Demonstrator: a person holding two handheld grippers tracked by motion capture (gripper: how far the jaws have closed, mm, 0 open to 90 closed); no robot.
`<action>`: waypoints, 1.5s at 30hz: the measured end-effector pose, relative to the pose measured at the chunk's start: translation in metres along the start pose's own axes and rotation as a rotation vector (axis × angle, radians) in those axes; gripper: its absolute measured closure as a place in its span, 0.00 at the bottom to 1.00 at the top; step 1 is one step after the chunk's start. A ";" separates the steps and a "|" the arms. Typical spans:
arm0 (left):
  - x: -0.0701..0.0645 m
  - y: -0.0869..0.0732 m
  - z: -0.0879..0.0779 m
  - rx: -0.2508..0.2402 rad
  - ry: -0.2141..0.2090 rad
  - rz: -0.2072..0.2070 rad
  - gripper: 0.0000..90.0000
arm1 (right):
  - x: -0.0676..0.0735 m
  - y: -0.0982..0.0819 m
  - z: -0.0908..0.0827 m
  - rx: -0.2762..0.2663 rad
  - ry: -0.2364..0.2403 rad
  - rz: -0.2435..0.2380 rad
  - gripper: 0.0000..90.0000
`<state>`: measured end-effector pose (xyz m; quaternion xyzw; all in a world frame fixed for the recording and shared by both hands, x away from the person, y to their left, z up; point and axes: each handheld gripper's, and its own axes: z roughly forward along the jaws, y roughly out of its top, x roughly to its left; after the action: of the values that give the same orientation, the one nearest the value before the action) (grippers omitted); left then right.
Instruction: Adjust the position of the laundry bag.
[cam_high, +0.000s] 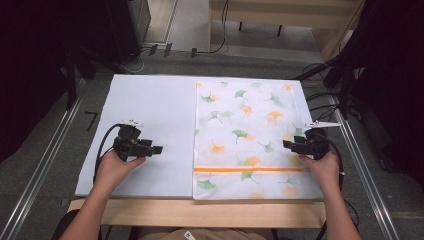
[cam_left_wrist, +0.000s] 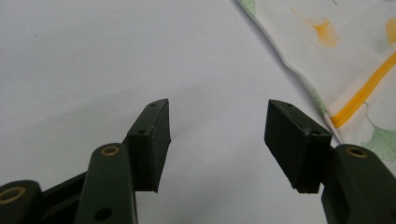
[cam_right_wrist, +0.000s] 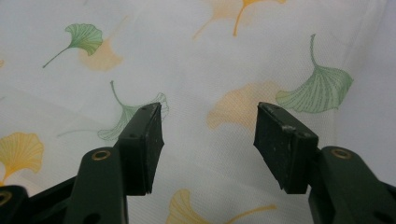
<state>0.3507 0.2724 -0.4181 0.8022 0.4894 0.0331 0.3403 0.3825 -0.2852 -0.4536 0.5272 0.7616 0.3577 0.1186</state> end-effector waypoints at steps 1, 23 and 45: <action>0.000 0.000 0.000 -0.001 0.001 -0.002 0.47 | 0.000 0.000 0.000 0.000 0.000 0.001 0.48; -0.030 0.023 0.025 0.029 -0.052 0.061 0.51 | -0.010 -0.019 -0.020 -0.003 -0.043 0.030 0.48; -0.066 0.034 0.076 0.096 -0.082 0.093 0.50 | -0.024 -0.036 -0.028 0.005 -0.085 0.066 0.49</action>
<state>0.3722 0.1703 -0.4385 0.8401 0.4384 -0.0075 0.3194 0.3514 -0.3252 -0.4623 0.5670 0.7391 0.3366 0.1377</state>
